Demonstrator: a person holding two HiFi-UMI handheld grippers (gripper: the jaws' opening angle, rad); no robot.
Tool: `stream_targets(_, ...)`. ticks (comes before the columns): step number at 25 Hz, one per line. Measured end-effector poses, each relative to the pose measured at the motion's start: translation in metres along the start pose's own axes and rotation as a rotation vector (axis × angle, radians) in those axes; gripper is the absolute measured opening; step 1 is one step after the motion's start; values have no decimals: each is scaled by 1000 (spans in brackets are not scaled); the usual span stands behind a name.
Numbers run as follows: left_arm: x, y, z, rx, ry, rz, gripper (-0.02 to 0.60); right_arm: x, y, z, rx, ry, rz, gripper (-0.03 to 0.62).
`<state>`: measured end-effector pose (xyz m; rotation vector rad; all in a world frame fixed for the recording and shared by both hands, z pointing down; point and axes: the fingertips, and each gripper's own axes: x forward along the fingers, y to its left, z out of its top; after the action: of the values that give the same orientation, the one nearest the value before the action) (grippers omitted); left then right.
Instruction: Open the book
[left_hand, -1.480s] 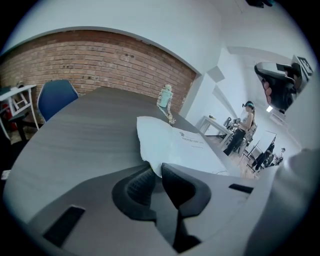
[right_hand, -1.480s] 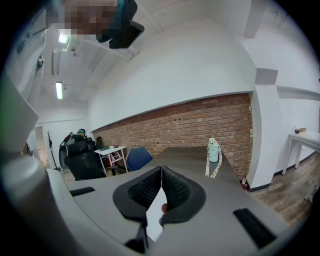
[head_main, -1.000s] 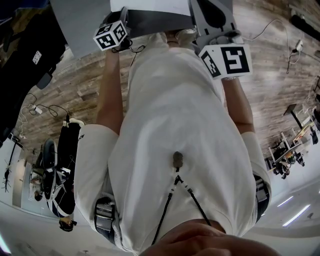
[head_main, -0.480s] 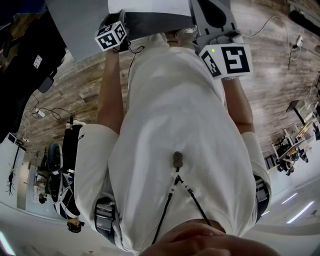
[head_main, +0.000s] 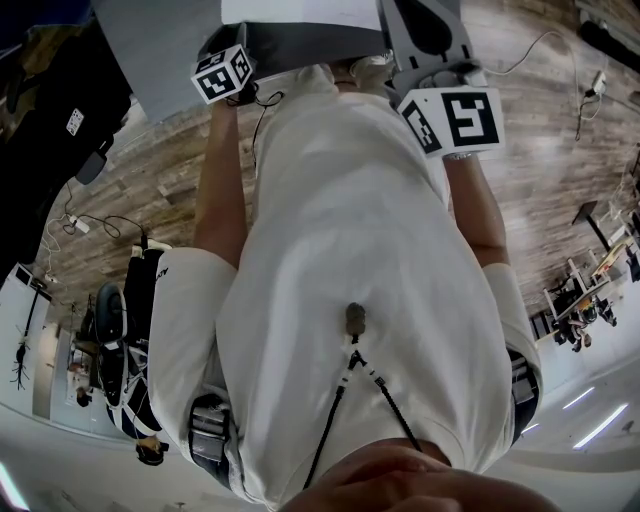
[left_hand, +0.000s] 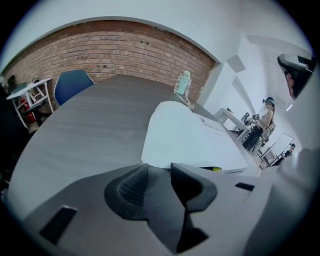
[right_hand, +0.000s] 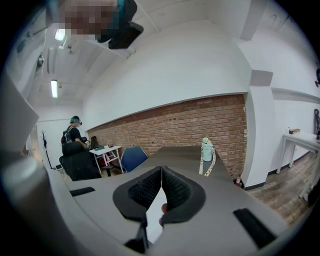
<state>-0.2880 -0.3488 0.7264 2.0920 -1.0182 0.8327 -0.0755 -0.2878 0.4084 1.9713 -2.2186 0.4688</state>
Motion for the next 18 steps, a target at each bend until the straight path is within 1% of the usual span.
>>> stream_targets(5,-10,-1,-3,7,-8,17,146,-8,2,2,-2,-7,4,37)
stream_targets(10,-23,-9,3,36,-49,10,133,-19,9,0,-5,-16,7,37)
stream_targets(15,-39,-40,17,92,-118,-5,66,-42,9,-2,-7,-30,8,37)
stream_targets(18,-51,-62,28,116,-168,-23,44,-56,8,-3,-7,-39,5,37)
